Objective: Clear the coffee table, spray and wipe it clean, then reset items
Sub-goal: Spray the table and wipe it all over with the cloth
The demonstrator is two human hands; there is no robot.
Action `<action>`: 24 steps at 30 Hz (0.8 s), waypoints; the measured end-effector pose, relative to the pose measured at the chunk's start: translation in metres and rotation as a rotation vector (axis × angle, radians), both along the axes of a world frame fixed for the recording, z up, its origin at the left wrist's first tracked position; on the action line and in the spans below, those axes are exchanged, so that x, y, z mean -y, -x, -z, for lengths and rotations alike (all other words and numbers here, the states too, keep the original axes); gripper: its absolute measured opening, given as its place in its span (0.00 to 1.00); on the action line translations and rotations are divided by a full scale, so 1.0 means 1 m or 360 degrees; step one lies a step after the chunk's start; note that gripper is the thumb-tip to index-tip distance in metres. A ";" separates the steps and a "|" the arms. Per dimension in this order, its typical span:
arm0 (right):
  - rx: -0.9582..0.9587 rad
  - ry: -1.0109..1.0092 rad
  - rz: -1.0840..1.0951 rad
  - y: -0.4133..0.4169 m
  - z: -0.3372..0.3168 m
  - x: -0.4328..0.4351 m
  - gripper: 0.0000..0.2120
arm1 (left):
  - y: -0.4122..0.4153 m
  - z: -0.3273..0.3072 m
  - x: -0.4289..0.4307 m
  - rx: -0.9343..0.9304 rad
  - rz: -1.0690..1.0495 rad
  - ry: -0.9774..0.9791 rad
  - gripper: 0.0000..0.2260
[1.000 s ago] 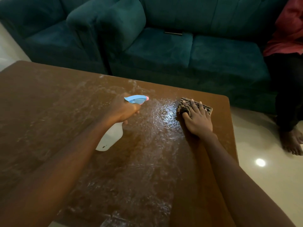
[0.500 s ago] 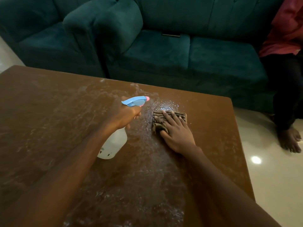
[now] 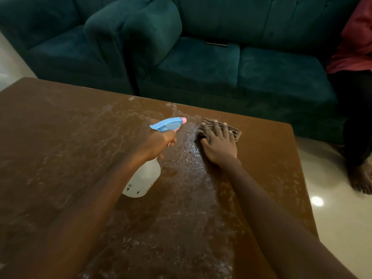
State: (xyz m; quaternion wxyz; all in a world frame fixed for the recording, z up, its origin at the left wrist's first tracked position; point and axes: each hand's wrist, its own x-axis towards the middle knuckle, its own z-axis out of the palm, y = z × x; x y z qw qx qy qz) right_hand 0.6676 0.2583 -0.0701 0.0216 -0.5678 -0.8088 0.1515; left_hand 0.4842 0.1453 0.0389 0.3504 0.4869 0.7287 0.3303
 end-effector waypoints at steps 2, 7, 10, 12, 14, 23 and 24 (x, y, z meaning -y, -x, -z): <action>0.0016 -0.0029 -0.0236 0.008 0.002 0.019 0.27 | -0.002 -0.002 0.000 -0.0014 0.0021 0.0010 0.08; -0.0025 -0.0081 -0.0543 -0.041 -0.001 0.075 0.29 | -0.001 -0.003 0.000 -0.0023 -0.0010 0.0014 0.09; -0.0013 -0.0060 -0.0315 -0.074 -0.002 0.075 0.31 | 0.002 -0.002 0.001 0.0013 -0.0029 -0.0008 0.08; 0.0026 -0.0082 -0.0086 -0.084 0.000 0.056 0.33 | 0.002 -0.002 0.003 0.0015 -0.0022 -0.0020 0.07; 0.0062 -0.0064 0.0124 -0.075 0.001 0.034 0.30 | 0.001 -0.003 0.005 0.0008 -0.0026 -0.0034 0.07; -0.0014 -0.0077 -0.0298 -0.025 -0.002 0.060 0.28 | 0.002 -0.008 0.004 -0.0062 0.0101 0.0052 0.10; -0.0045 -0.0075 -0.0276 -0.036 -0.002 0.067 0.29 | 0.003 -0.008 0.004 -0.0094 0.0142 0.0083 0.09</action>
